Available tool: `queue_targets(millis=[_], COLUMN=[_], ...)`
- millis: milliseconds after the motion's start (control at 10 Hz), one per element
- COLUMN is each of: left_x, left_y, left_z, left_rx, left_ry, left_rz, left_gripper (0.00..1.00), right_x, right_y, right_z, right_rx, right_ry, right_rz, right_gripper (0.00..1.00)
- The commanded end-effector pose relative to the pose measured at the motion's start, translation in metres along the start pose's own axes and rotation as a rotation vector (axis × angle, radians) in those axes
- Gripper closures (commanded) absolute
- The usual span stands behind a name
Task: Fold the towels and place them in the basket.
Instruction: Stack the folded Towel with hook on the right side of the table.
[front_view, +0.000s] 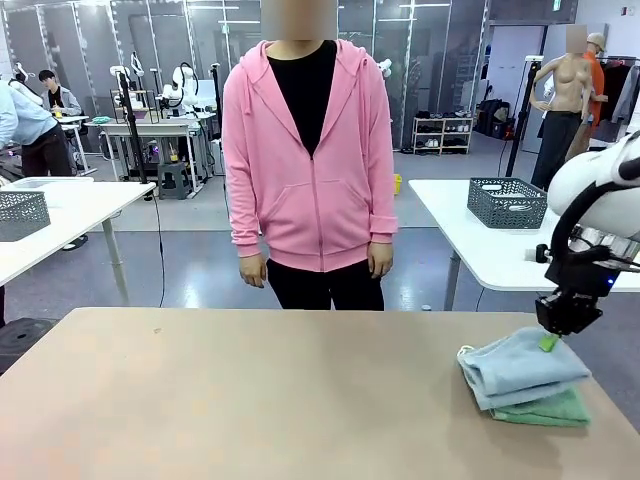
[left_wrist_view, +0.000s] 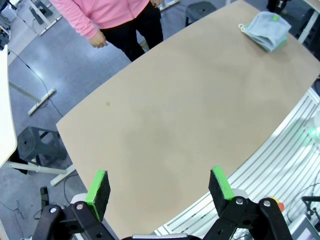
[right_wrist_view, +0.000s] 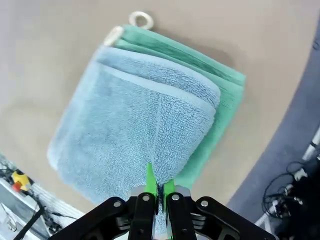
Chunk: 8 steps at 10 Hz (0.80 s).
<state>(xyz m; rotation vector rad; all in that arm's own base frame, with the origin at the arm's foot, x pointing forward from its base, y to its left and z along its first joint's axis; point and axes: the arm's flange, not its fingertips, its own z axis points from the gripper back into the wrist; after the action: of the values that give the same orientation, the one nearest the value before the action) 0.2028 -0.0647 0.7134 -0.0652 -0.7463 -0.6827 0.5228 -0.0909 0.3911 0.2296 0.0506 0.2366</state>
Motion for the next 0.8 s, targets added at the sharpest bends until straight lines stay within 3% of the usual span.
queue_targets(millis=[0, 100, 200, 300, 400, 500, 600, 700], left_x=[-0.001, -0.001, -0.001, -0.001, -0.001, -0.001, -0.001, -0.001], left_y=[0.001, 0.001, 0.001, 0.001, 0.001, 0.001, 0.001, 0.001], left_z=[0.0, 0.0, 0.0, 0.0, 0.0, 0.0, 0.0, 0.0], left_rx=[-0.001, -0.001, -0.001, -0.001, -0.001, -0.001, -0.001, -0.001], left_ry=[0.003, 0.003, 0.003, 0.003, 0.003, 0.003, 0.003, 0.003], left_rz=[-0.008, -0.008, -0.008, -0.008, -0.008, -0.008, -0.008, -0.008], left_gripper=[0.0, 0.0, 0.0, 0.0, 0.0, 0.0, 0.0, 0.0], right_x=[0.0, -0.002, -0.004, -0.005, -0.007, -0.01, -0.012, -0.016], right_y=[0.007, 0.007, 0.007, 0.008, 0.01, 0.01, 0.01, 0.009], right_z=[-0.008, -0.013, -0.015, -0.017, -0.019, -0.02, -0.02, -0.019], right_rx=[-0.14, -0.151, -0.144, -0.136, -0.128, -0.124, -0.123, -0.13], right_ry=[0.075, 0.101, 0.111, 0.1, 0.092, 0.08, 0.072, 0.074], right_rz=[-0.074, -0.093, -0.103, -0.105, -0.107, -0.11, -0.112, -0.125], right_gripper=[0.95, 0.85, 0.6, 0.5, 0.27, 0.2, 0.0, 0.0])
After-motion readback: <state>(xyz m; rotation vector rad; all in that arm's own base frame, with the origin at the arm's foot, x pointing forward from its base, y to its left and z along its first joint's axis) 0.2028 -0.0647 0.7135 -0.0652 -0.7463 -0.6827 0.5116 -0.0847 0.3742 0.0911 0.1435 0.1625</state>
